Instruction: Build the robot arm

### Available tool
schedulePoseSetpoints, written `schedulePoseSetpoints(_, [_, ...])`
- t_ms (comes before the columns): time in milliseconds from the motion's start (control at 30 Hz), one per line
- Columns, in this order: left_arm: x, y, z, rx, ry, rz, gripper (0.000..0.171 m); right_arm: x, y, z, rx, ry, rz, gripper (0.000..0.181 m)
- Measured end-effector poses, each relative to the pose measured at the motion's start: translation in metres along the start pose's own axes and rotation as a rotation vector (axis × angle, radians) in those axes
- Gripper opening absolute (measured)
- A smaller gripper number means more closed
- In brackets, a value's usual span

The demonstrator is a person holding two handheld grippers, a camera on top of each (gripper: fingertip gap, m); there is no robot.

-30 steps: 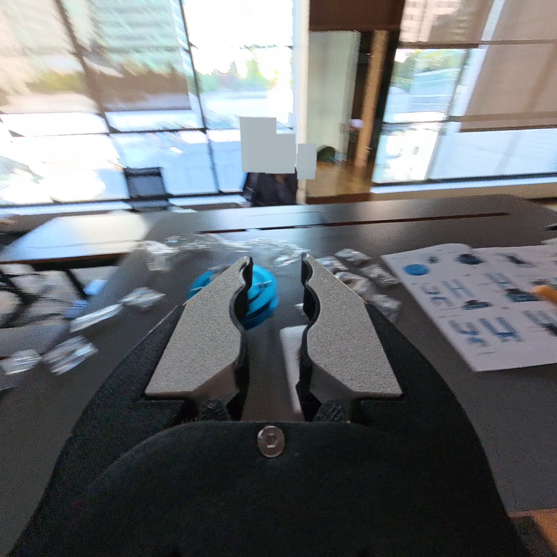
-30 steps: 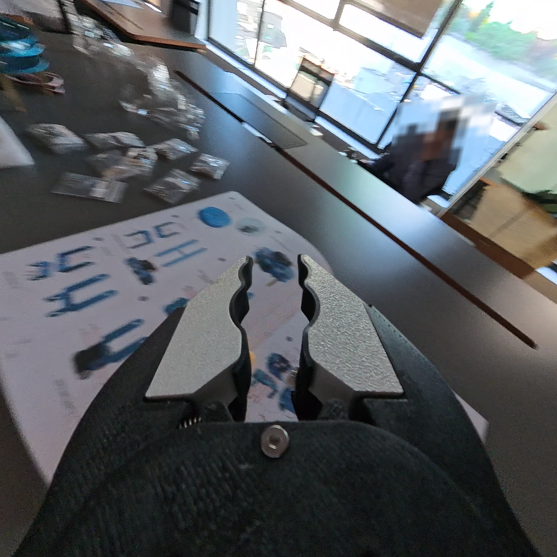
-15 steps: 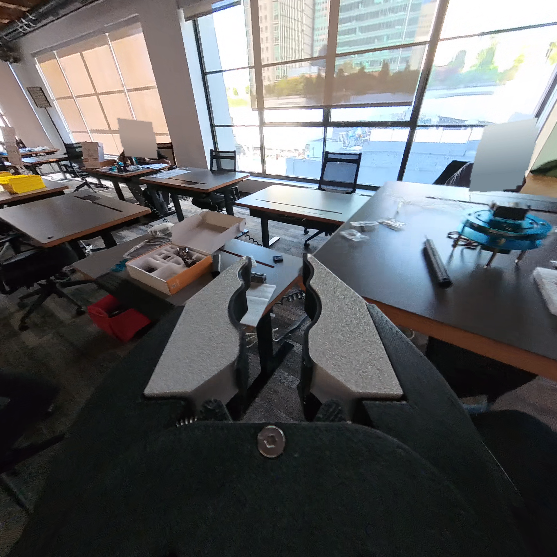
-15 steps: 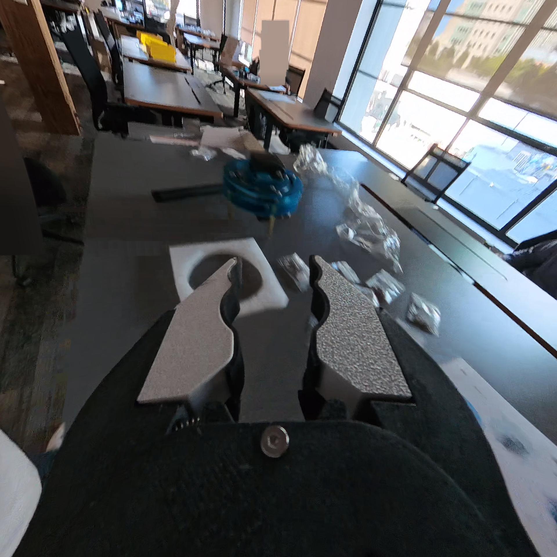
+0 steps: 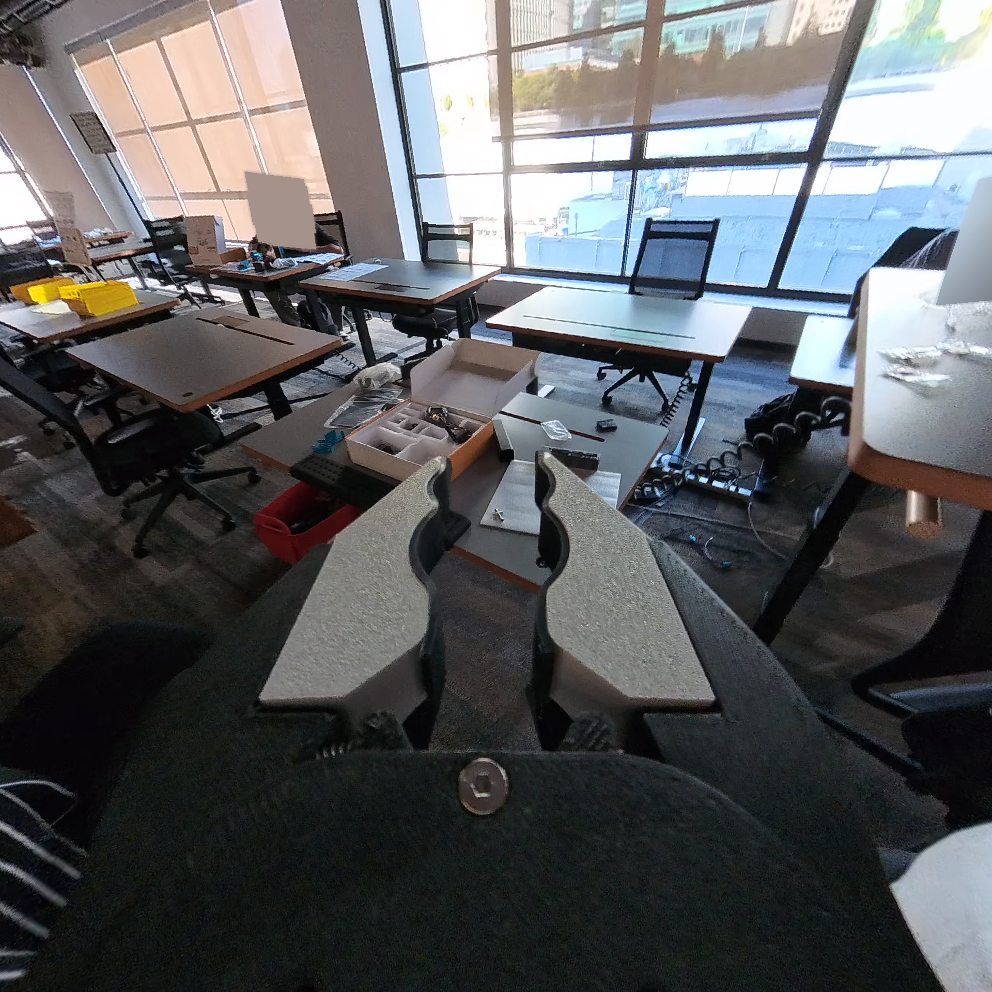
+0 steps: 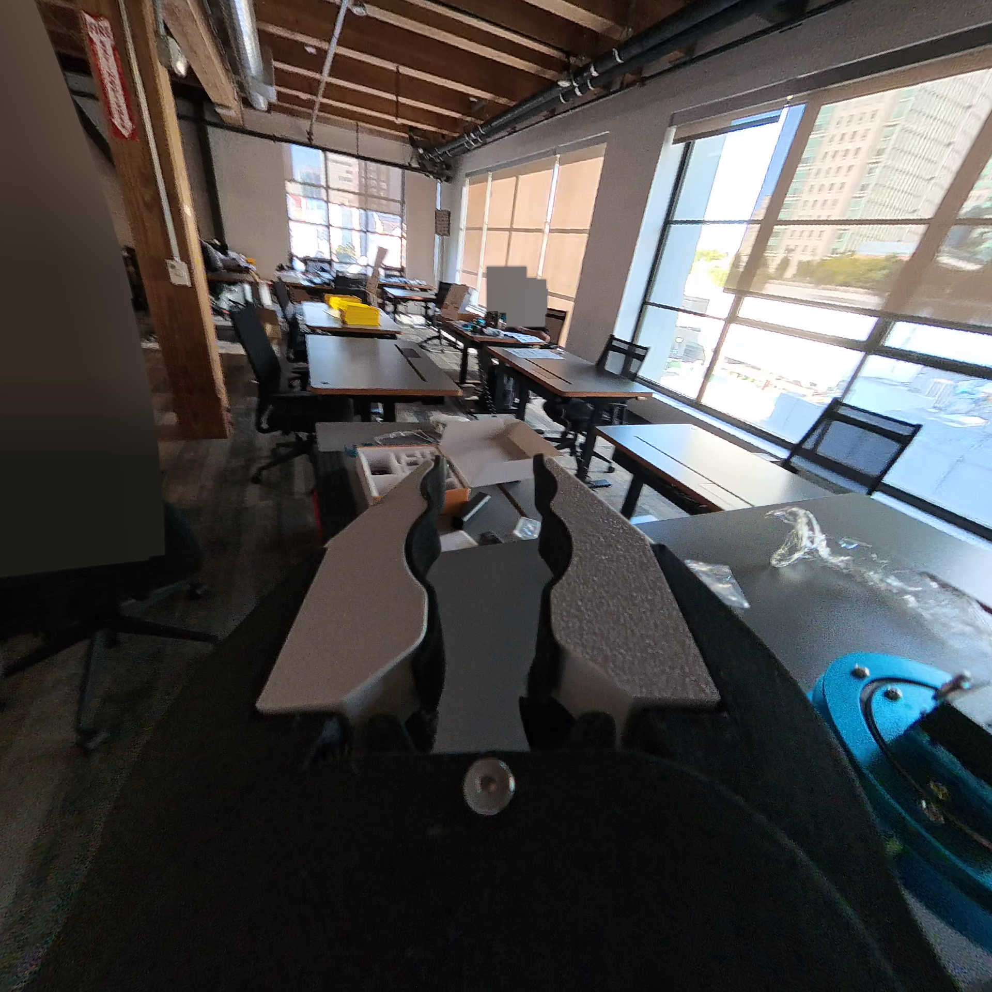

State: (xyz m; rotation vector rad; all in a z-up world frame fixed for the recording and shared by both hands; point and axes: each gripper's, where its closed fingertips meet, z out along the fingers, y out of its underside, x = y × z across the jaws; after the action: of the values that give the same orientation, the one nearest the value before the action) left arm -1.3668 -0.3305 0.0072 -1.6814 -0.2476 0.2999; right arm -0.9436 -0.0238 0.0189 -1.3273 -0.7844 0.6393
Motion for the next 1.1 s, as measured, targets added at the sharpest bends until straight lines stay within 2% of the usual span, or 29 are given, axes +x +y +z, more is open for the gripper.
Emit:
schedulePoseSetpoints(133, [-0.024,0.008,0.048,0.029,0.074,-0.110,0.027,0.008,0.007,0.043,-0.077,0.111,-0.117,0.027])
schedulePoseSetpoints(233, [-0.033,0.006,0.091,0.032,0.141,-0.157,0.027,0.017,0.026,0.077,-0.155,0.153,-0.123,0.027])
schedulePoseSetpoints(400, [-0.063,-0.016,0.159,0.035,0.123,-0.092,0.027,0.011,0.059,0.151,-0.231,0.100,0.011,0.029])
schedulePoseSetpoints(500, [-0.085,-0.028,0.203,0.019,0.107,-0.064,0.028,0.006,0.072,0.198,-0.303,0.042,0.176,0.031])
schedulePoseSetpoints(633, [-0.107,-0.020,0.270,-0.002,0.118,-0.051,0.028,-0.027,0.070,0.256,-0.265,-0.117,0.325,0.031])
schedulePoseSetpoints(800, [-0.132,0.013,0.350,-0.066,0.194,-0.095,0.028,-0.064,0.089,0.325,-0.290,-0.115,0.270,0.031])
schedulePoseSetpoints(967, [-0.197,0.035,0.413,-0.108,0.250,-0.078,0.029,-0.107,0.116,0.414,-0.352,-0.114,0.194,0.027])
schedulePoseSetpoints(1100, [-0.264,0.052,0.455,-0.129,0.341,-0.060,0.027,-0.159,0.141,0.491,-0.361,-0.106,0.189,0.026])
